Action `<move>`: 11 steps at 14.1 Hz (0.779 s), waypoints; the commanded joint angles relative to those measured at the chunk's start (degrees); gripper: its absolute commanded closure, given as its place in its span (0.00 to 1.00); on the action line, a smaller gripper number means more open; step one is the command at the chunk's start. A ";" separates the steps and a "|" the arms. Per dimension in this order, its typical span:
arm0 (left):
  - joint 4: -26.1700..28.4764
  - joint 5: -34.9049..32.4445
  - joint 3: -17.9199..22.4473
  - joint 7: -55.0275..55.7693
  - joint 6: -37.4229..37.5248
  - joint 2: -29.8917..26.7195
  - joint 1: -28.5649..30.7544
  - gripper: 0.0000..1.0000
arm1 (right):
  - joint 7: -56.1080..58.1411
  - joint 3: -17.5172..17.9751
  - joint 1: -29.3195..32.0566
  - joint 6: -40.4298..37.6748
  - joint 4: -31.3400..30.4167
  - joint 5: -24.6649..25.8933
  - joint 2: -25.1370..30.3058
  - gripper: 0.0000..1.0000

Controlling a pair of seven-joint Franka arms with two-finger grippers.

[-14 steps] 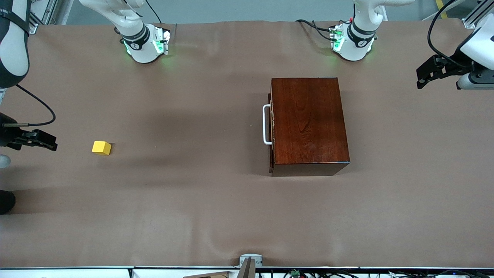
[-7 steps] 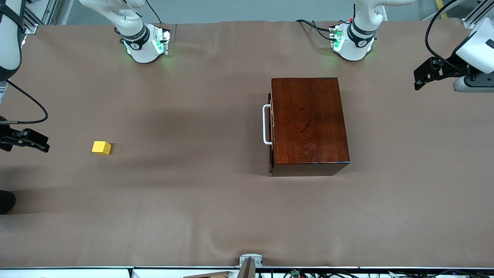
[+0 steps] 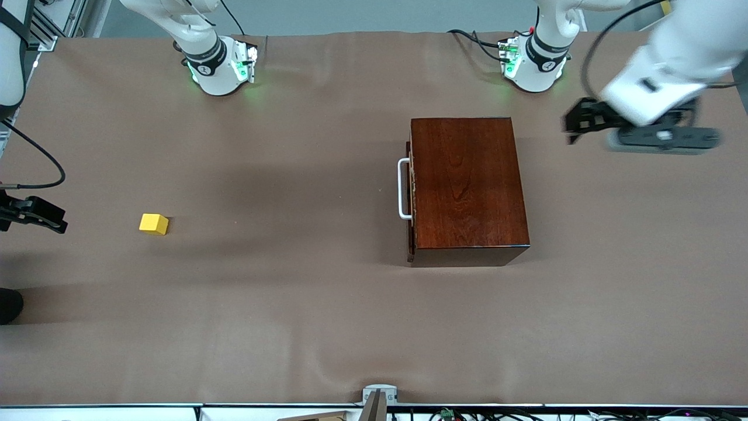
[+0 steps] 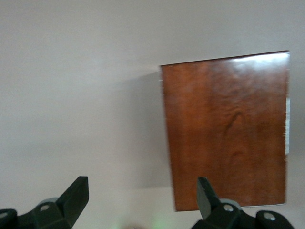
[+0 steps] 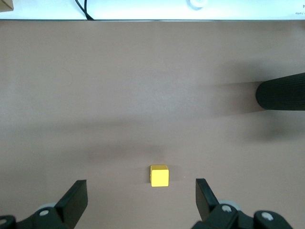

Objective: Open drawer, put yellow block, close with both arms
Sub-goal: 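Move the left gripper toward the white drawer handle of the box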

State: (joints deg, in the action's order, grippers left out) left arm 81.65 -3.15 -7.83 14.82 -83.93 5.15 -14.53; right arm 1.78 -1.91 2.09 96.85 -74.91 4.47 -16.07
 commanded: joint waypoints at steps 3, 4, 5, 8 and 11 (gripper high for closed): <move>-10.18 -4.06 0.54 11.78 -2.54 13.63 -13.92 0.00 | -0.03 0.50 0.46 0.53 0.91 -0.43 -0.46 0.00; -11.59 -4.15 0.89 14.34 -4.29 16.44 -16.64 0.00 | -0.03 0.59 0.54 0.45 0.91 -0.60 -0.46 0.00; -12.82 -4.15 0.98 17.06 -5.88 18.91 -18.67 0.00 | -0.03 0.59 0.46 0.27 0.91 -0.69 -0.37 0.00; -16.16 -4.15 2.02 24.80 -9.92 25.68 -24.30 0.00 | -0.03 0.68 -0.16 0.01 0.38 -0.52 -0.46 0.00; -19.68 -4.15 9.73 28.75 -11.08 31.74 -33.77 0.00 | -0.03 0.77 0.02 -0.08 0.29 -0.61 -0.46 0.00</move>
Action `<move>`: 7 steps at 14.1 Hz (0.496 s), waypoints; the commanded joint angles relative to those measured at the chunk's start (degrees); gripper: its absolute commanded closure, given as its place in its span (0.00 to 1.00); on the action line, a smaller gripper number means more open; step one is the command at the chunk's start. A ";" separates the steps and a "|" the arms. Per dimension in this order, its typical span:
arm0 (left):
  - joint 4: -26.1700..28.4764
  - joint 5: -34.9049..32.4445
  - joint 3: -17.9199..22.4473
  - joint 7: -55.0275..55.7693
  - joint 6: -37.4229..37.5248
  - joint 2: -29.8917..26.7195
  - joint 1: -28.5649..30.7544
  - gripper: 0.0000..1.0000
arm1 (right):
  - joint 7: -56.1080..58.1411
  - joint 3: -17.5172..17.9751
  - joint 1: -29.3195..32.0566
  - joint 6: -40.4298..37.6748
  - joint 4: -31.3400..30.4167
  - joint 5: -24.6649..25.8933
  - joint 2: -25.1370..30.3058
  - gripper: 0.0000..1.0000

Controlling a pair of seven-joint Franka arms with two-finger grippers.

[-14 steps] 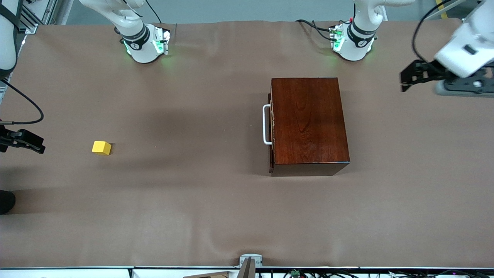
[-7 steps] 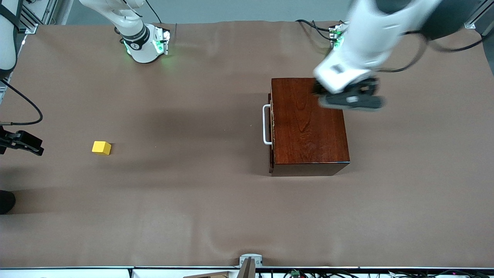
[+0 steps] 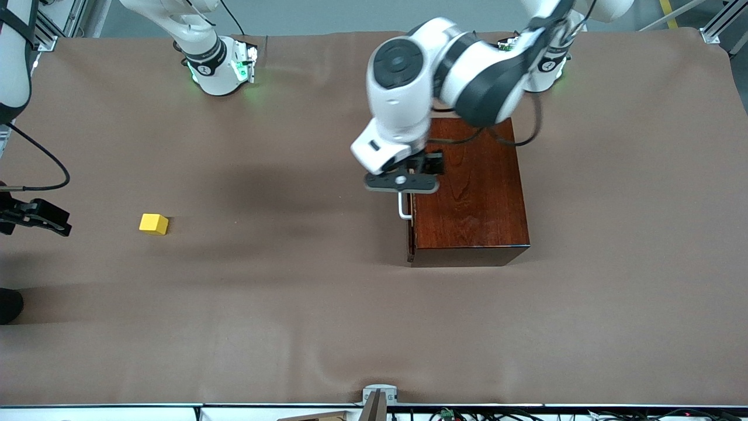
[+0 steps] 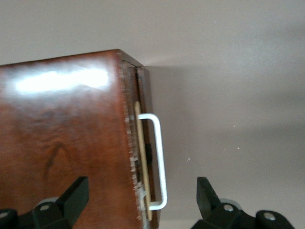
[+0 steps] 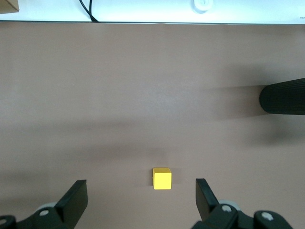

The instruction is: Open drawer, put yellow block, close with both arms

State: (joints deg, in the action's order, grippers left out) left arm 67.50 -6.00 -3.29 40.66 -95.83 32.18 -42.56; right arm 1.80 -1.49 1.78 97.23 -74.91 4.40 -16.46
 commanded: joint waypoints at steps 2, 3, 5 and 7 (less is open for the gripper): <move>-5.71 -1.20 9.43 7.49 -0.49 7.10 -9.98 0.00 | -0.04 0.26 0.15 -0.55 -0.06 -0.45 -0.15 0.00; -5.62 -1.20 9.79 8.55 -0.76 7.28 -10.26 0.00 | 0.05 0.34 -0.02 -0.55 -0.41 -0.45 -0.15 0.00; -5.62 -1.20 9.79 13.01 -1.37 9.21 -10.35 0.00 | 0.14 0.34 -0.11 -0.55 -0.41 -0.54 -0.50 0.00; -5.45 -1.20 9.53 13.92 -1.99 10.35 -10.44 0.00 | 0.14 0.34 0.06 -0.72 -0.59 -0.54 -0.50 0.00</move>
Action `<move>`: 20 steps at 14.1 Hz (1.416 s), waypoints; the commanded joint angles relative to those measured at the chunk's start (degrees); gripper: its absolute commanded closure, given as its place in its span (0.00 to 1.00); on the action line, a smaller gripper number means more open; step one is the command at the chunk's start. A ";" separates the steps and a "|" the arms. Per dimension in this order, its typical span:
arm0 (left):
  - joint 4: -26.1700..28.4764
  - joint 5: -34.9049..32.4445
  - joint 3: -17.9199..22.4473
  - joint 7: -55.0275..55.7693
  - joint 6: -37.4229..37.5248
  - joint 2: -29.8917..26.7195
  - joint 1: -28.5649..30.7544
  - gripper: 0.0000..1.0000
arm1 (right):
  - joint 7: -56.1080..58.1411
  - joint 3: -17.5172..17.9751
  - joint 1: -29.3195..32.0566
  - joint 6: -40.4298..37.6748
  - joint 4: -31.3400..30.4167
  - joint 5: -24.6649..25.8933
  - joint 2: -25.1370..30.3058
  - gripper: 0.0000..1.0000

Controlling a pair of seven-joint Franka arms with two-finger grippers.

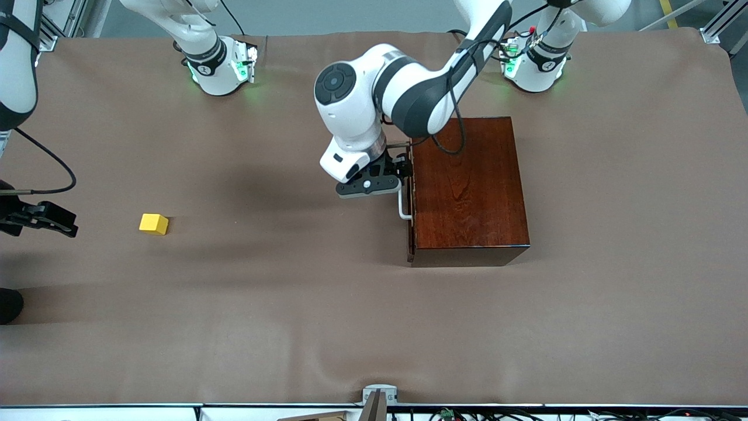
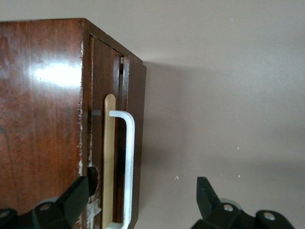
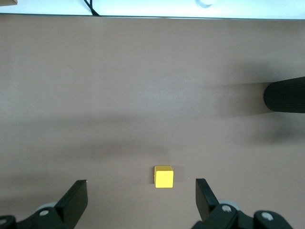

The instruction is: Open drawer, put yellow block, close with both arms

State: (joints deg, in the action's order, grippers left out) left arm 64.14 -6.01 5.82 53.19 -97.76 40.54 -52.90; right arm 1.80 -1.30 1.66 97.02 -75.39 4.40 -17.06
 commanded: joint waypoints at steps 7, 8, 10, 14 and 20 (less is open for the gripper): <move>-1.74 -1.37 0.60 -3.27 -2.17 6.40 -1.68 0.00 | 3.10 0.16 1.06 -3.84 -2.75 -0.62 -0.78 0.00; -1.65 -1.46 0.60 -4.40 -1.82 6.40 -1.68 0.00 | 4.25 0.24 1.76 -4.29 -2.75 -0.71 -0.95 0.00; -1.39 -3.21 0.33 -6.69 -0.86 6.40 -2.12 0.00 | 4.44 0.24 1.94 -4.99 -2.84 -0.71 -1.22 0.00; -1.12 -4.01 0.33 -8.98 2.40 6.40 -2.56 0.00 | 6.71 0.24 1.68 -6.75 -2.92 -1.06 -2.45 0.00; -0.95 -3.57 0.25 -5.66 2.58 7.80 -3.35 0.00 | 11.29 0.07 2.73 -10.89 -3.10 -0.98 -3.06 0.00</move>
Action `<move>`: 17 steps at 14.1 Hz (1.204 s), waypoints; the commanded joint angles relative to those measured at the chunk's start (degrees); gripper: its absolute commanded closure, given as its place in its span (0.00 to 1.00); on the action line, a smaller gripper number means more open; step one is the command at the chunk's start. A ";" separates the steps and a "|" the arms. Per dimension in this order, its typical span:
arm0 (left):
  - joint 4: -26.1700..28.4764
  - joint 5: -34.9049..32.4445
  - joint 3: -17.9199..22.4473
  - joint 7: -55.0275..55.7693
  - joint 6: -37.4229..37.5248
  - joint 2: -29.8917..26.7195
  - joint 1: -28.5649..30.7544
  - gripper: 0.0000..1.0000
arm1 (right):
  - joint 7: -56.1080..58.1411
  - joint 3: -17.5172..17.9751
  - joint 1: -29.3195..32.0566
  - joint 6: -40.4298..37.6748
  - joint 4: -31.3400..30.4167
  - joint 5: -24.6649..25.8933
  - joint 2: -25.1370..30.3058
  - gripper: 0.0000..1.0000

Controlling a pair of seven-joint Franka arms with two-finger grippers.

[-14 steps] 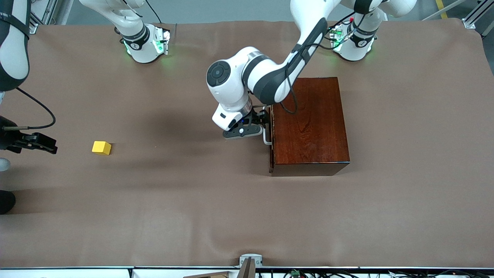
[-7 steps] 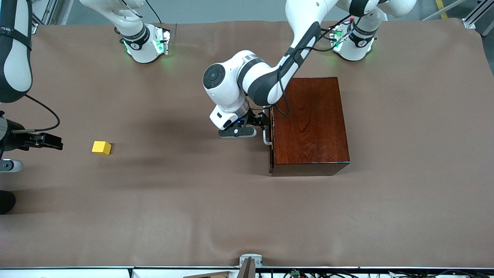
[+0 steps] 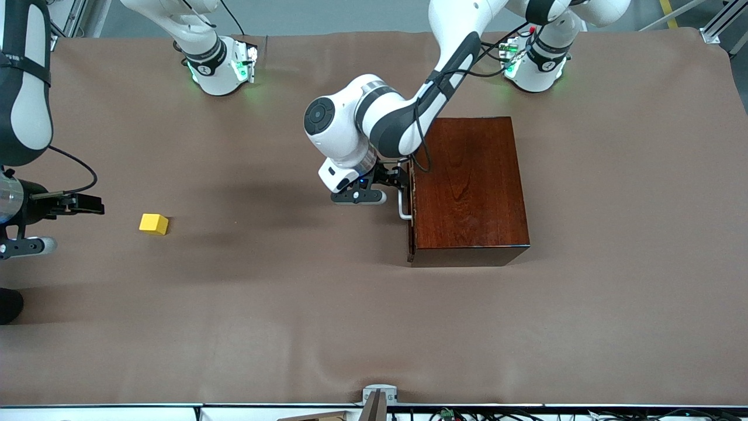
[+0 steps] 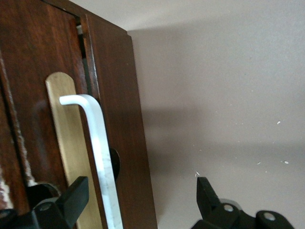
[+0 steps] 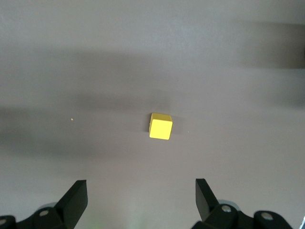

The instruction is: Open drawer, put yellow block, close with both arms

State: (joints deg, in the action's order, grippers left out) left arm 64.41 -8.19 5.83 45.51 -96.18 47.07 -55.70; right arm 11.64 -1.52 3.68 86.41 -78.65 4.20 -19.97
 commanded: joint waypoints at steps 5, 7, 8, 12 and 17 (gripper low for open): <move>-1.21 -0.95 0.23 4.84 1.08 1.54 -0.55 0.00 | 4.51 0.29 2.12 -0.37 0.34 -0.77 -2.88 0.00; -1.21 -0.86 0.15 6.86 1.08 1.71 -0.47 0.00 | 10.39 0.21 2.74 -0.63 0.25 -0.77 -3.14 0.00; -1.21 -0.77 0.15 7.48 1.00 1.80 -0.47 0.00 | 11.81 0.21 2.74 -0.72 0.08 -0.77 -3.49 0.00; -1.30 -0.68 0.06 8.28 -0.05 1.97 -0.38 0.00 | 12.35 0.21 2.74 -0.02 -0.80 -0.08 -5.77 0.00; -1.83 0.80 -0.12 11.00 -2.87 2.33 -0.47 0.00 | 14.47 0.12 4.84 3.14 -0.80 1.07 -9.03 0.00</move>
State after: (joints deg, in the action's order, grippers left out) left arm 64.48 -8.16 5.81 55.28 -97.66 48.24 -55.88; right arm 25.10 -1.95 7.23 88.90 -79.59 4.63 -28.52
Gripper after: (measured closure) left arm 0.000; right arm 0.000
